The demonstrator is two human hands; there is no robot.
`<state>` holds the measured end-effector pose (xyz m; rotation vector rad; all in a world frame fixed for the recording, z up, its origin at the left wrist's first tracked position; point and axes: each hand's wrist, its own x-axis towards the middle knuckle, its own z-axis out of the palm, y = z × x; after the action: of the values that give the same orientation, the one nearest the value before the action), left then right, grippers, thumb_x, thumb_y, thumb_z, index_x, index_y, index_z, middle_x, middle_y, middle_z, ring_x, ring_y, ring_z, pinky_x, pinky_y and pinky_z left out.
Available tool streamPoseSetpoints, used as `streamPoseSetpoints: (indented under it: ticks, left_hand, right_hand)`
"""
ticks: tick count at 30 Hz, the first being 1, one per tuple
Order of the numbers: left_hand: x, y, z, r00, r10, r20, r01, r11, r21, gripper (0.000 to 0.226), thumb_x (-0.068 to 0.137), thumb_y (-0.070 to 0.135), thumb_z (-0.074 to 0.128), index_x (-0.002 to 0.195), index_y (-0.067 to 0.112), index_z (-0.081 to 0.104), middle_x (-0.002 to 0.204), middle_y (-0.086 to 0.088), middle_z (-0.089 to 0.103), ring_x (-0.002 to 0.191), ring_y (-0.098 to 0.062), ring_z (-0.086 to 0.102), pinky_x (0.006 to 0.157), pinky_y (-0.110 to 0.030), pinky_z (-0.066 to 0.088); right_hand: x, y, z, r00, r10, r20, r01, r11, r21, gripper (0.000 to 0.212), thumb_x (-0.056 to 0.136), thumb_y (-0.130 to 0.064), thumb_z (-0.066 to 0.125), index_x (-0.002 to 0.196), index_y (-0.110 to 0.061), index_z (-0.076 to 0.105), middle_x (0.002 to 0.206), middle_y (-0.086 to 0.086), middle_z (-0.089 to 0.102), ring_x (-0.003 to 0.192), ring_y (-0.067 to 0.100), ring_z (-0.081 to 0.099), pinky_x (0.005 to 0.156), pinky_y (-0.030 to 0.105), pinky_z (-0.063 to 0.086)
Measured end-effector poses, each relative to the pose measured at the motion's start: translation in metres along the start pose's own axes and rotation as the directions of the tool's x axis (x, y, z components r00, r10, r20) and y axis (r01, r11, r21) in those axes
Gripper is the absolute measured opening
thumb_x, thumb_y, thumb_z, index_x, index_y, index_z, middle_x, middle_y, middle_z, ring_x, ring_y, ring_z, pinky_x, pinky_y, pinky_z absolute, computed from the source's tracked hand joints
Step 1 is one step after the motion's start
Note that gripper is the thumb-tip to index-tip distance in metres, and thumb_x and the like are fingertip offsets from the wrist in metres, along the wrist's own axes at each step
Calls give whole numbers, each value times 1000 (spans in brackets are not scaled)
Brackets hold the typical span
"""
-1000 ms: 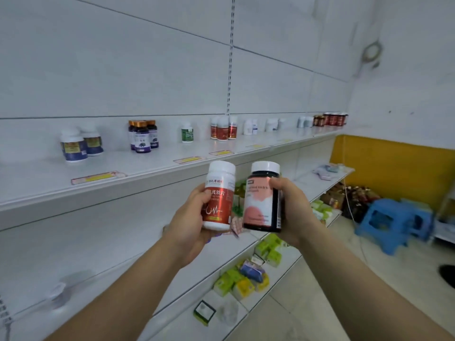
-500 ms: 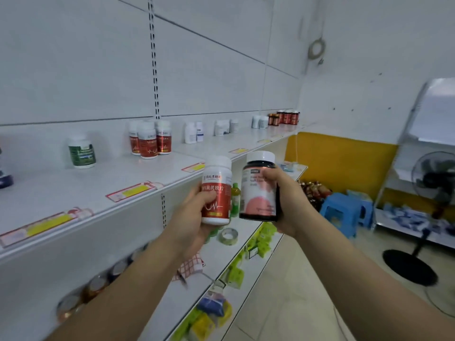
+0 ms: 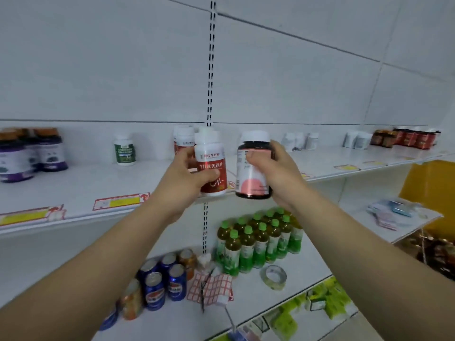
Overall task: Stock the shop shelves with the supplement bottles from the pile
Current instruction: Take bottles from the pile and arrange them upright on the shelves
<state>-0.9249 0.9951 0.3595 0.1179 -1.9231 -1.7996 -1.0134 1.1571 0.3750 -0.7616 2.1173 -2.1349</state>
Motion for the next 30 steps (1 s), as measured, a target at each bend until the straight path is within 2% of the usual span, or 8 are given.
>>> streamPoseSetpoints:
  ticks: [3, 6, 9, 12, 16, 22, 26, 30]
  left_hand:
    - [21, 1, -9, 989, -4, -150, 22, 992, 121, 51, 80, 5, 70, 116, 27, 40, 105, 2, 56, 98, -16, 60, 92, -40, 49]
    - [43, -3, -17, 974, -28, -225, 82, 969, 234, 55, 80, 6, 71, 119, 27, 40, 97, 7, 56, 85, -5, 56, 81, -31, 47]
    - [65, -15, -21, 963, -84, -254, 151, 954, 258, 62, 78, 2, 72, 129, 21, 41, 94, 4, 58, 88, -12, 61, 86, -36, 49]
    - [86, -24, -21, 959, -73, -272, 172, 916, 362, 69, 78, 3, 73, 135, 22, 38, 96, -4, 61, 96, -24, 62, 95, -44, 48]
    - [106, -32, -15, 955, -36, -295, 164, 891, 424, 64, 80, 5, 70, 135, 19, 41, 97, -2, 59, 94, -22, 60, 94, -40, 48]
    - [125, -41, -6, 910, 8, -414, 208, 855, 474, 57, 86, 7, 65, 136, 16, 39, 116, -10, 63, 100, -23, 60, 95, -37, 47]
    - [129, -41, 4, 908, -7, -419, 226, 850, 476, 57, 87, 5, 63, 137, 17, 37, 123, -10, 58, 97, -18, 55, 87, -30, 43]
    - [126, -37, 9, 878, -8, -478, 270, 833, 482, 72, 85, 16, 68, 144, 22, 27, 140, -6, 45, 117, -21, 50, 90, -30, 39]
  right_hand:
    - [31, 5, 7, 995, -51, 83, 54, 998, -34, 29, 80, -20, 72, 99, -34, 56, 100, -5, 67, 95, 17, 65, 84, 37, 54]
    - [58, 11, 18, 989, -92, 117, 96, 995, -27, 32, 79, -17, 73, 103, -30, 57, 93, -9, 67, 86, 9, 64, 72, 23, 51]
    - [85, 22, 31, 986, -84, 142, 88, 996, -20, 38, 76, -15, 74, 107, -29, 55, 91, -11, 66, 82, 5, 63, 66, 19, 49]
    - [107, 37, 39, 983, -66, 172, 74, 996, -41, 50, 73, -16, 75, 117, -26, 53, 96, -9, 66, 89, 10, 64, 75, 25, 53]
    - [130, 50, 40, 978, -64, 197, 74, 996, -45, 53, 74, -15, 75, 117, -28, 49, 96, -13, 62, 89, 8, 63, 85, 34, 54]
    - [154, 65, 38, 959, -74, 275, 91, 995, -47, 62, 72, -19, 75, 126, -28, 46, 102, -14, 61, 97, 10, 62, 92, 41, 52]
    - [159, 68, 36, 943, -107, 317, 124, 992, -34, 64, 76, -18, 74, 129, -28, 41, 102, -14, 57, 99, 11, 58, 90, 33, 49]
    - [156, 66, 33, 940, -91, 328, 94, 996, 8, 62, 76, -18, 73, 128, -26, 41, 97, -16, 57, 95, 10, 59, 84, 29, 48]
